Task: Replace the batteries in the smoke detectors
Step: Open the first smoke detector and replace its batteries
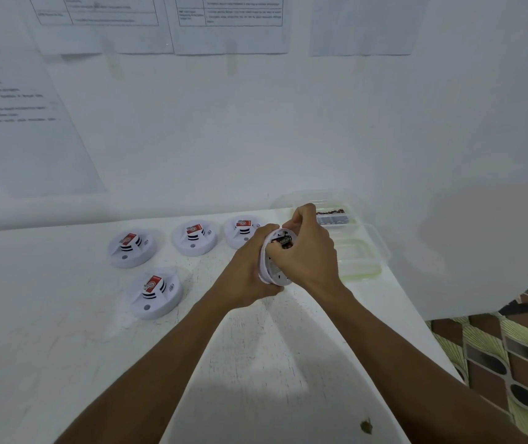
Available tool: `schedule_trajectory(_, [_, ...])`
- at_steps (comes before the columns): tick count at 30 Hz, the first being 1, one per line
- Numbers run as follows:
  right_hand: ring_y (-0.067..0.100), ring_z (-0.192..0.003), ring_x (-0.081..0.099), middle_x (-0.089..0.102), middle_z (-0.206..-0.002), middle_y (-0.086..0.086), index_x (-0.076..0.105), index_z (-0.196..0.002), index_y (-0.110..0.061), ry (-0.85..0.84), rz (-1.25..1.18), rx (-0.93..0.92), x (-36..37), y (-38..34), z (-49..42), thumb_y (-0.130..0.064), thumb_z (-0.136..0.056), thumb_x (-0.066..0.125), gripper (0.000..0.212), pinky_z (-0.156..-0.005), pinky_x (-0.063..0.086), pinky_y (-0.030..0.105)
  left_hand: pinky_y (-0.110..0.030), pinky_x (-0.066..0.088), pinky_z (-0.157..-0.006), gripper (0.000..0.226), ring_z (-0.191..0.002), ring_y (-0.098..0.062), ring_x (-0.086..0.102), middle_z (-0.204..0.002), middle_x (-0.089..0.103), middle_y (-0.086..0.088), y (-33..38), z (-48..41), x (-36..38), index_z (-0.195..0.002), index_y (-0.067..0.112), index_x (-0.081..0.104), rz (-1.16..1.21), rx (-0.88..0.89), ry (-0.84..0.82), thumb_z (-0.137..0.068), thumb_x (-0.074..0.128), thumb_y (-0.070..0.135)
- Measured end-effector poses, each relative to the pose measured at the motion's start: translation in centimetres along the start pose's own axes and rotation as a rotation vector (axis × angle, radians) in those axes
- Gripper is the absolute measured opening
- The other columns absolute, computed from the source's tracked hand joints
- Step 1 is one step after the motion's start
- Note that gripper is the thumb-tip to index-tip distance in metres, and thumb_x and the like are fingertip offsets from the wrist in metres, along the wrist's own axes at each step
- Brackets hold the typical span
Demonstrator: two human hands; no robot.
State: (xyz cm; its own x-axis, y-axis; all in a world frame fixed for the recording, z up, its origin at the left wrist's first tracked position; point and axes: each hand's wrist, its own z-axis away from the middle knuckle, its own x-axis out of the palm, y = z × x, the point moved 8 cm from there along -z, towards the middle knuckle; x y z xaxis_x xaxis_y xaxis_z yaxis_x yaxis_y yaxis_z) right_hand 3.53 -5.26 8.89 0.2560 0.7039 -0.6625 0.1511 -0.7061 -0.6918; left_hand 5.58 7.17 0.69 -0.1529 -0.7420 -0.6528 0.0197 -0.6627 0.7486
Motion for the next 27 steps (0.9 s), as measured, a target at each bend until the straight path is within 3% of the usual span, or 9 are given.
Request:
schedule_trajectory(3, [0.013,-0.092,0.061,0.06,-0.104,-0.009,0.041,-0.11,-0.026,-0.023,-0.079,-0.078,0.2,-0.1,0.2,-0.03,-0.073,0.073,0.049,-0.073,0.054,0.032,-0.025,0.017,-0.117,0.063,-0.138,-0.022,0.036,-0.151,0.036,-0.01,0.4,0.1,-0.3,-0.148,0.01,0.024,0.054,0.212,-0.01,-0.097,0.056,0.026])
schedule_trajectory(6, [0.008,-0.109,0.055,0.059,-0.122,-0.011,0.048,-0.126,-0.024,-0.024,-0.142,-0.216,0.1,-0.5,0.4,-0.023,-0.079,0.073,0.053,-0.09,0.048,0.028,-0.016,0.026,-0.11,0.081,-0.132,-0.011,0.04,-0.144,0.04,0.002,0.6,1.1,-0.5,-0.146,0.016,0.027,0.206,0.145,-0.044,-0.081,0.076,0.021])
schedule_trajectory(11, [0.009,-0.105,0.053,0.07,-0.114,0.0,0.062,-0.121,-0.016,0.136,-0.062,-0.518,-0.8,-1.7,1.2,-0.017,-0.082,0.071,0.04,-0.093,0.044,0.03,-0.019,0.032,-0.112,0.096,-0.128,-0.005,0.044,-0.14,0.043,0.009,1.5,1.7,-0.8,-0.146,0.015,0.026,0.266,0.246,-0.031,-0.07,0.085,0.014])
schedule_trajectory(13, [0.014,-0.1,0.059,0.07,-0.11,-0.004,0.058,-0.12,-0.021,0.139,-0.087,-0.523,-1.2,-1.8,1.1,-0.019,-0.086,0.069,0.036,-0.087,0.047,0.029,-0.005,0.028,-0.104,0.114,-0.116,0.006,0.045,-0.129,0.038,0.023,2.5,1.6,-0.8,-0.145,0.019,0.026,0.232,0.273,-0.063,-0.054,0.092,0.042])
schedule_trajectory(15, [0.012,-0.094,0.063,0.068,-0.1,-0.009,0.054,-0.12,-0.022,0.1,-0.203,-0.48,-2.0,-1.4,0.5,-0.017,-0.088,0.068,0.035,-0.084,0.049,0.025,-0.015,0.031,-0.109,0.112,-0.124,-0.003,0.045,-0.135,0.041,0.017,2.1,1.5,-0.4,-0.141,0.021,0.029,0.24,0.302,-0.08,-0.05,0.088,0.051])
schedule_trajectory(17, [0.006,-0.087,0.066,0.068,-0.091,-0.01,0.054,-0.117,-0.019,0.084,-0.295,-0.384,-3.4,-0.1,-0.9,-0.01,-0.086,0.069,0.036,-0.08,0.051,0.018,-0.035,0.044,-0.108,0.099,-0.129,-0.013,0.047,-0.138,0.048,0.007,1.6,1.6,-0.8,-0.14,0.021,0.032,0.272,0.355,-0.03,-0.059,0.089,0.025])
schedule_trajectory(19, [0.003,-0.078,0.067,0.068,-0.084,-0.009,0.057,-0.11,-0.019,0.05,-0.243,-0.24,-4.5,2.5,-3.1,-0.008,-0.084,0.071,0.031,-0.071,0.051,0.014,-0.041,0.046,-0.105,0.1,-0.131,-0.013,0.045,-0.137,0.047,0.008,1.3,1.9,-1.4,-0.142,0.021,0.032,0.282,0.372,-0.002,-0.061,0.09,0.013])
schedule_trajectory(24, [0.019,-0.069,0.067,0.067,-0.075,-0.002,0.061,-0.091,-0.016,-0.231,-0.024,0.083,-2.8,9.3,-6.7,-0.007,-0.078,0.073,0.019,-0.067,0.061,0.041,-0.047,0.043,-0.108,0.102,-0.132,-0.016,0.044,-0.139,0.046,0.004,1.1,1.5,-1.9,-0.143,0.019,0.031,0.268,0.378,0.022,-0.06,0.09,0.018])
schedule_trajectory(27, [0.023,-0.068,0.066,0.066,-0.078,0.01,0.06,-0.095,-0.007,-0.379,-0.08,0.195,-1.2,10.1,-6.6,0.0,-0.082,0.071,0.018,-0.073,0.062,0.044,-0.045,0.043,-0.108,0.104,-0.133,-0.013,0.043,-0.141,0.044,0.007,0.8,1.6,-1.8,-0.144,0.022,0.03,0.26,0.35,0.032,-0.06,0.091,0.018])
